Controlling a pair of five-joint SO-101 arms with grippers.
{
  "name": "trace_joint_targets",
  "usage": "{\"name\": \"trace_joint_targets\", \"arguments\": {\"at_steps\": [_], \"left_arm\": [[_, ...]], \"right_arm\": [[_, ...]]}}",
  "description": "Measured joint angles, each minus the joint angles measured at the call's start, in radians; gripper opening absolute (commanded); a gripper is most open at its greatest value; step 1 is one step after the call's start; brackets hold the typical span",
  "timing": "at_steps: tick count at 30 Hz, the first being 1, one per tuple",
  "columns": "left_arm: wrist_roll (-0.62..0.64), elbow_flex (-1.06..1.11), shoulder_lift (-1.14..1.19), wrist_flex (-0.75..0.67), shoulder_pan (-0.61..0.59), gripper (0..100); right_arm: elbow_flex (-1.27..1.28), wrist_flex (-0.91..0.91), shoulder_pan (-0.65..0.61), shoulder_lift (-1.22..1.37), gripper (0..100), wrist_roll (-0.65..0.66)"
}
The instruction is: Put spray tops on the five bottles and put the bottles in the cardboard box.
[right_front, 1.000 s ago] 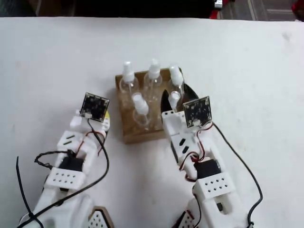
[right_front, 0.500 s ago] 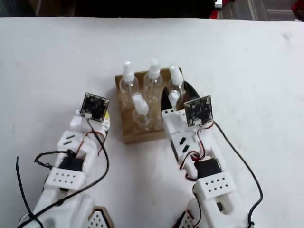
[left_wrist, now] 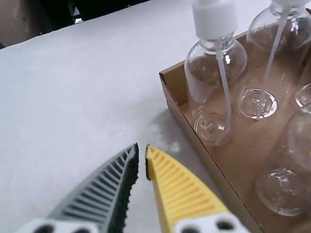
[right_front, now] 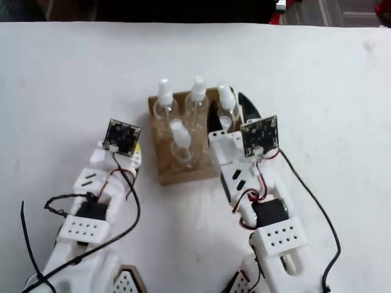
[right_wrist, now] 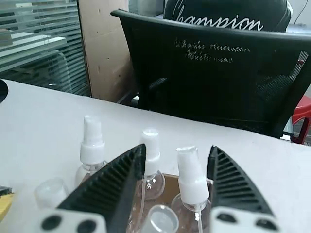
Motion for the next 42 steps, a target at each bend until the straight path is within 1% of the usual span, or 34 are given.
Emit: {"name": "trace_joint_targets", "arguments": {"at_steps": [6, 9, 11, 13, 14, 15, 16, 18, 22, 24, 26, 30, 34, 36, 38, 42], "left_arm": [[0.000, 0.000, 0.000, 0.000, 0.000, 3], [0.000, 0.000, 0.000, 0.000, 0.000, 3], [0.000, 0.000, 0.000, 0.000, 0.000, 3], [0.000, 0.000, 0.000, 0.000, 0.000, 3], [0.000, 0.000, 0.000, 0.000, 0.000, 3], [0.000, 0.000, 0.000, 0.000, 0.000, 3], [0.000, 0.000, 0.000, 0.000, 0.000, 3], [0.000, 0.000, 0.000, 0.000, 0.000, 3], [0.000, 0.000, 0.000, 0.000, -0.018, 3], [0.000, 0.000, 0.000, 0.000, -0.037, 3], [0.000, 0.000, 0.000, 0.000, -0.040, 3], [0.000, 0.000, 0.000, 0.000, -0.041, 3], [0.000, 0.000, 0.000, 0.000, -0.041, 3], [0.000, 0.000, 0.000, 0.000, -0.041, 3], [0.000, 0.000, 0.000, 0.000, -0.041, 3], [0.000, 0.000, 0.000, 0.000, -0.041, 3]], "right_arm": [[-0.183, 0.192, 0.046, -0.003, 18.0, 0.000], [-0.328, 0.336, 0.083, -0.003, 17.1, 0.000], [-0.448, 0.465, 0.115, -0.005, 11.5, 0.000], [-0.574, 0.601, 0.157, -0.005, 1.9, 0.000], [-0.634, 0.667, 0.181, -0.006, 0.9, 0.000], [-0.684, 0.726, 0.209, -0.006, 3.2, 0.000], [-0.713, 0.766, 0.247, -0.012, 4.0, 0.000], [-0.721, 0.802, 0.328, 0.002, 2.2, 0.000], [-0.609, 0.795, 0.477, 0.118, 1.6, 0.000], [-0.512, 0.746, 0.526, 0.206, 1.6, 0.006], [-0.416, 0.680, 0.546, 0.288, 1.6, 0.041], [-0.292, 0.532, 0.525, 0.465, 1.6, 0.112], [-0.278, 0.450, 0.436, 0.637, 1.6, 0.150], [-0.278, 0.431, 0.399, 0.703, 1.6, 0.167], [-0.288, 0.431, 0.391, 0.736, 1.6, 0.173], [-0.290, 0.431, 0.373, 0.746, 1.6, 0.181]]}}
